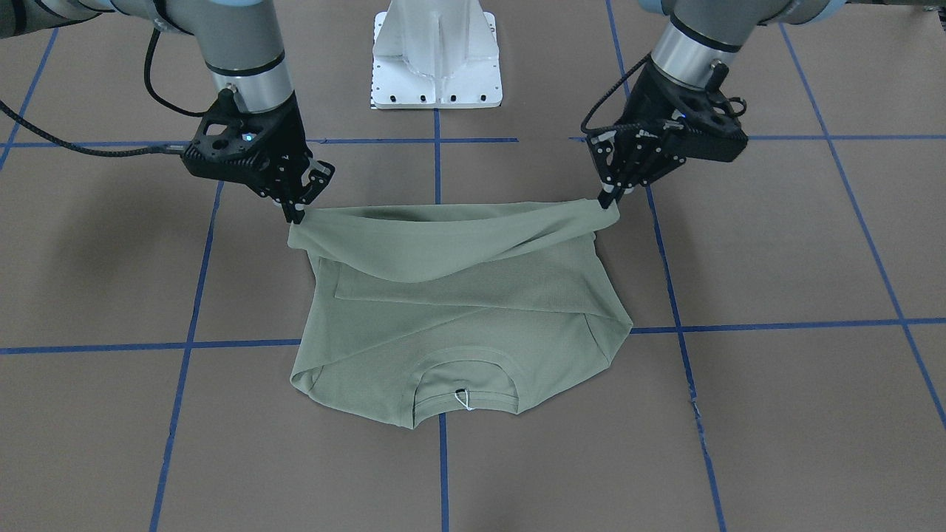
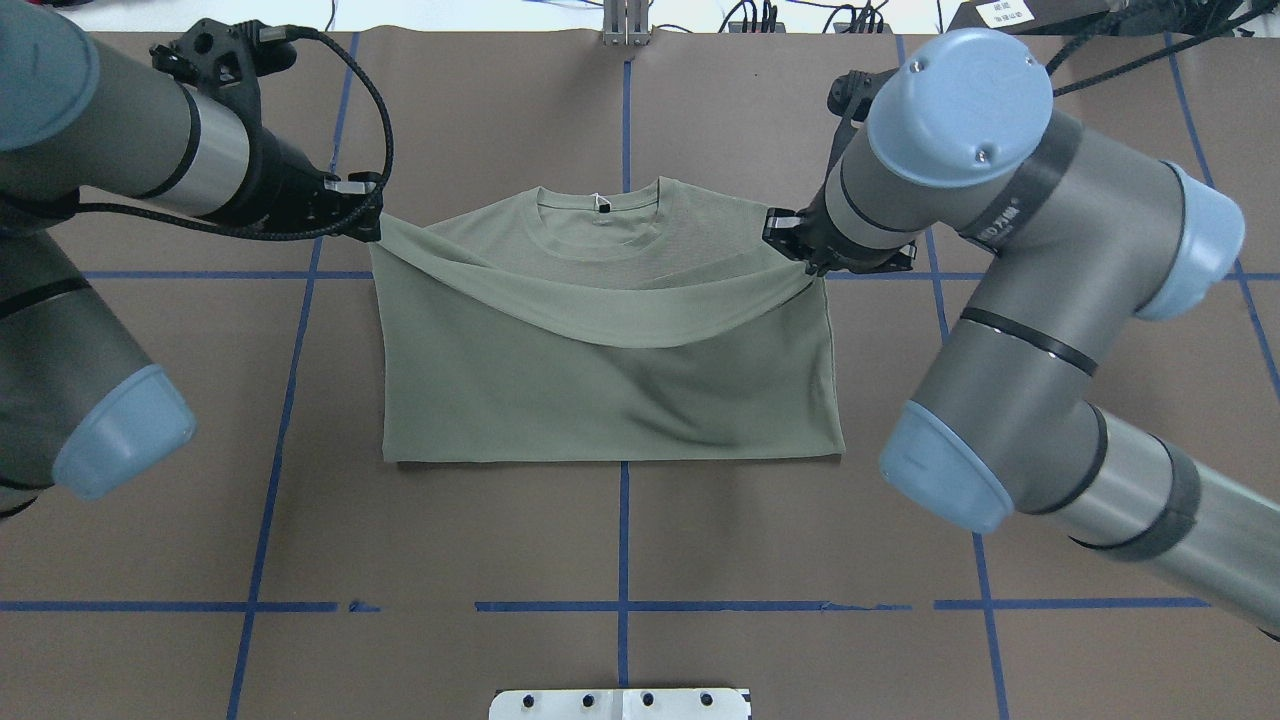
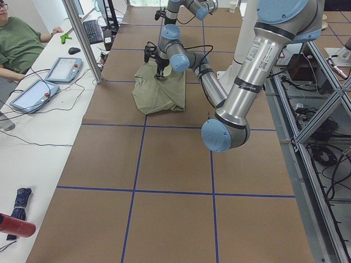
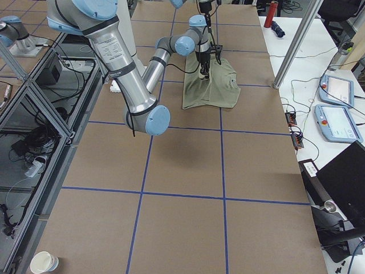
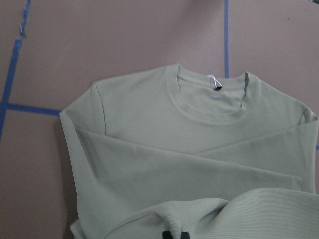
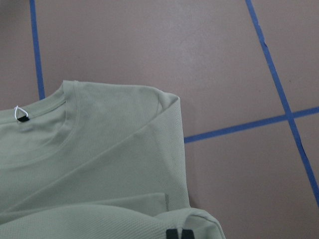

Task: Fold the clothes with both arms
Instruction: 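Lift the hem with both grippers and carry it toward the collar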

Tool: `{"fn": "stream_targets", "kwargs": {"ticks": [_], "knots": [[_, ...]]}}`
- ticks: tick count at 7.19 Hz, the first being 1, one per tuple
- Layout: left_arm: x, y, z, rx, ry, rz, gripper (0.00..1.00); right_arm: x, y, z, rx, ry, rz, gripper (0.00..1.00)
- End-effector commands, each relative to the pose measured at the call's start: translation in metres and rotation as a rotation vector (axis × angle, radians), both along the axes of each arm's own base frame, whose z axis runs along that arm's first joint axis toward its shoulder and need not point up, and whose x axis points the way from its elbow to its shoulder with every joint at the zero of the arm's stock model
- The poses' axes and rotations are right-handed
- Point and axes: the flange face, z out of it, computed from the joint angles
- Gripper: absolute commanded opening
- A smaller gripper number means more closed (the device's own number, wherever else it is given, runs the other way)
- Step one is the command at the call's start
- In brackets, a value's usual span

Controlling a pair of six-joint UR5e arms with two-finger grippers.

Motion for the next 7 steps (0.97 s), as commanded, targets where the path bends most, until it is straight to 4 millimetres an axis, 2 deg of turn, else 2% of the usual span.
{"fn": "stream_targets", "kwargs": {"ticks": [1, 2, 3, 4, 7], "knots": [[0.029, -0.064, 0.042, 0.024, -0.058, 0.005, 0.00, -0.040, -0.073, -0.009, -0.014, 0.055, 0.002, 0.00], [0.045, -0.086, 0.064, 0.047, -0.067, -0.024, 0.00, -0.057, -0.103, 0.015, 0.001, 0.044, 0.013, 0.00], [0.066, -0.111, 0.081, 0.038, -0.089, -0.033, 0.00, -0.067, -0.128, 0.048, 0.009, 0.066, 0.004, 0.00], [0.074, -0.121, 0.100, 0.055, -0.104, -0.046, 0.00, -0.066, -0.147, 0.069, 0.015, 0.100, -0.014, 0.00], [0.082, -0.129, 0.129, 0.076, -0.173, -0.032, 0.00, -0.078, -0.162, 0.102, 0.017, 0.125, -0.030, 0.00]]}}
